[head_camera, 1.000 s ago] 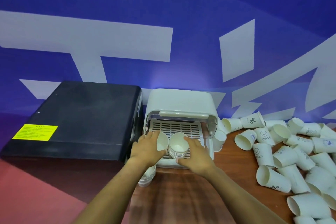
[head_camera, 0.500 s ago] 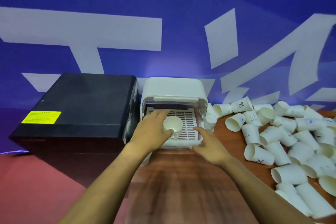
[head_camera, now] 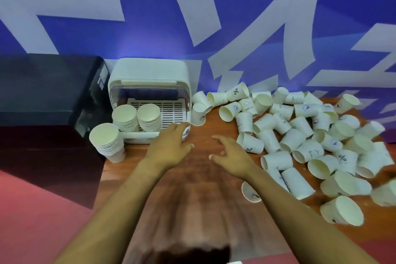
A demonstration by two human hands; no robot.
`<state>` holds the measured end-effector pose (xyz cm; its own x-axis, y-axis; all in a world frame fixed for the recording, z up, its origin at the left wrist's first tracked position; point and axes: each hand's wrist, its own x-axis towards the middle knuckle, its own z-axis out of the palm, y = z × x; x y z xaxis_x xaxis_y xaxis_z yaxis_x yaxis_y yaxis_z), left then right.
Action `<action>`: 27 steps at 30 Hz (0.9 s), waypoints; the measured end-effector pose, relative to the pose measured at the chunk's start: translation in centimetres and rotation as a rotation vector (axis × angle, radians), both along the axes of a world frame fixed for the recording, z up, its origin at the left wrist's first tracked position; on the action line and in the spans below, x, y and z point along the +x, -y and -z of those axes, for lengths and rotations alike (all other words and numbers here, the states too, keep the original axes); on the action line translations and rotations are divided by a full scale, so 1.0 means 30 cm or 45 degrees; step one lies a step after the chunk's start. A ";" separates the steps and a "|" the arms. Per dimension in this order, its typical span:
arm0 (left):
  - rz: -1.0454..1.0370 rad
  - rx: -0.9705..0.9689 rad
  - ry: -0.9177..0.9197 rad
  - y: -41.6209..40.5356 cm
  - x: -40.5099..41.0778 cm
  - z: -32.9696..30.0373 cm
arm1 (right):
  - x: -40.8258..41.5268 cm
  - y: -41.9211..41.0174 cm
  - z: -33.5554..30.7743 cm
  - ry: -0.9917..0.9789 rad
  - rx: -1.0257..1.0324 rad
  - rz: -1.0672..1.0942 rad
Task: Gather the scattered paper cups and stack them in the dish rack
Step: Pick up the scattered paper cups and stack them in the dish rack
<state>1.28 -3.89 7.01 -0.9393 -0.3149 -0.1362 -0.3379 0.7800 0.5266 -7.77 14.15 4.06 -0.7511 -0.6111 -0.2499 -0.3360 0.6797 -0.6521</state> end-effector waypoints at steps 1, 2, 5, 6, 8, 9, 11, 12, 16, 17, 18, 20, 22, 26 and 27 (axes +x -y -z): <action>-0.014 -0.003 0.016 -0.046 -0.013 0.003 | -0.024 -0.051 0.001 0.001 0.009 -0.014; -0.012 -0.001 0.040 -0.097 -0.027 0.006 | -0.048 -0.108 0.002 0.004 0.025 -0.021; 0.053 0.026 0.105 -0.272 -0.090 0.025 | -0.133 -0.287 0.016 -0.010 0.057 0.001; 0.074 0.026 0.113 -0.328 -0.115 0.037 | -0.161 -0.343 0.022 -0.023 0.067 0.014; 0.092 0.042 0.140 -0.435 -0.159 0.071 | -0.206 -0.449 0.040 -0.075 0.133 0.020; 0.100 0.061 0.164 -0.485 -0.173 0.093 | -0.222 -0.495 0.053 -0.103 0.185 0.015; 0.121 0.093 0.229 -0.575 -0.193 0.142 | -0.244 -0.572 0.089 -0.119 0.333 0.005; 0.123 0.110 0.275 -0.613 -0.200 0.167 | -0.252 -0.600 0.109 -0.117 0.423 -0.009; 0.137 0.105 0.449 -0.727 -0.215 0.229 | -0.253 -0.664 0.170 -0.094 0.553 -0.065; 0.143 0.073 0.473 -0.746 -0.218 0.240 | -0.248 -0.669 0.180 -0.099 0.563 -0.071; 0.146 0.039 0.490 -0.761 -0.220 0.249 | -0.244 -0.673 0.193 -0.106 0.572 -0.078; 0.138 -0.015 0.513 -0.778 -0.227 0.269 | -0.236 -0.673 0.216 -0.120 0.576 -0.080; 0.118 -0.047 0.535 -0.789 -0.235 0.289 | -0.229 -0.666 0.239 -0.127 0.556 -0.062; 0.056 -0.070 0.530 -0.806 -0.244 0.332 | -0.220 -0.647 0.270 -0.081 0.538 0.006; 0.044 -0.065 0.525 -0.808 -0.245 0.339 | -0.218 -0.644 0.277 -0.057 0.547 0.014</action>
<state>-6.08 20.35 -3.16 -0.8192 -0.3004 -0.4885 -0.4859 0.8160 0.3131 -14.32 33.48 -4.24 -0.7729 -0.4504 -0.4470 -0.3486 0.8900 -0.2939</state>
